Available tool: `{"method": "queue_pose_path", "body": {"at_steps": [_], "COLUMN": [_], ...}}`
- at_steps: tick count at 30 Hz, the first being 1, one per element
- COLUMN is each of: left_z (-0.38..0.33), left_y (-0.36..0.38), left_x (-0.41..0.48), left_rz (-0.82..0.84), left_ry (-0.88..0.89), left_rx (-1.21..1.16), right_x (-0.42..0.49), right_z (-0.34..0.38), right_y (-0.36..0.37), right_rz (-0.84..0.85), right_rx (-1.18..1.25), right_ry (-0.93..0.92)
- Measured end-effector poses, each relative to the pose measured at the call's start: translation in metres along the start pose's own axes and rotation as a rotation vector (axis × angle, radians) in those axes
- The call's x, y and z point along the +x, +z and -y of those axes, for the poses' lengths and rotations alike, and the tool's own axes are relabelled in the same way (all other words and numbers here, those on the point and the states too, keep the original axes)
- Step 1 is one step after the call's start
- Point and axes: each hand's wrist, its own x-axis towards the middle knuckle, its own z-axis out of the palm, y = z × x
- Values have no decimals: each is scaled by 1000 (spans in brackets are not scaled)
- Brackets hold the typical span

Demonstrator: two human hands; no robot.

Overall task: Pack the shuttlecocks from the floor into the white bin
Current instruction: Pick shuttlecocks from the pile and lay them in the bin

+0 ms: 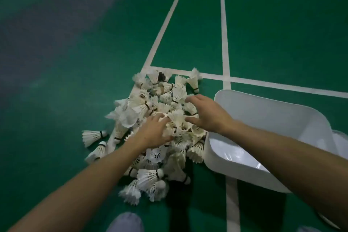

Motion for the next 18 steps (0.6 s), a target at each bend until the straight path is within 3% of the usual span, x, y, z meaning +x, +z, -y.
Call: {"method": "queue_pose_path", "body": {"at_steps": [5,9,13,18], "left_z": [22,36,45,44], "left_y": [20,12,-2,1], "left_x": [26,28,31,31], "left_rz": [87,37,-6,-21], "left_ry": [40,86,3,-32], "left_rx": [78,-71,-258,-321], "right_x": [31,49,75,102], "right_z": [6,5,-5,-13], "right_y": [24,39,52,75], "right_rz": [100,216,280,411], "right_rx": [-70,-106,-97,-99], "right_ry": [-42,-45,23,103]}}
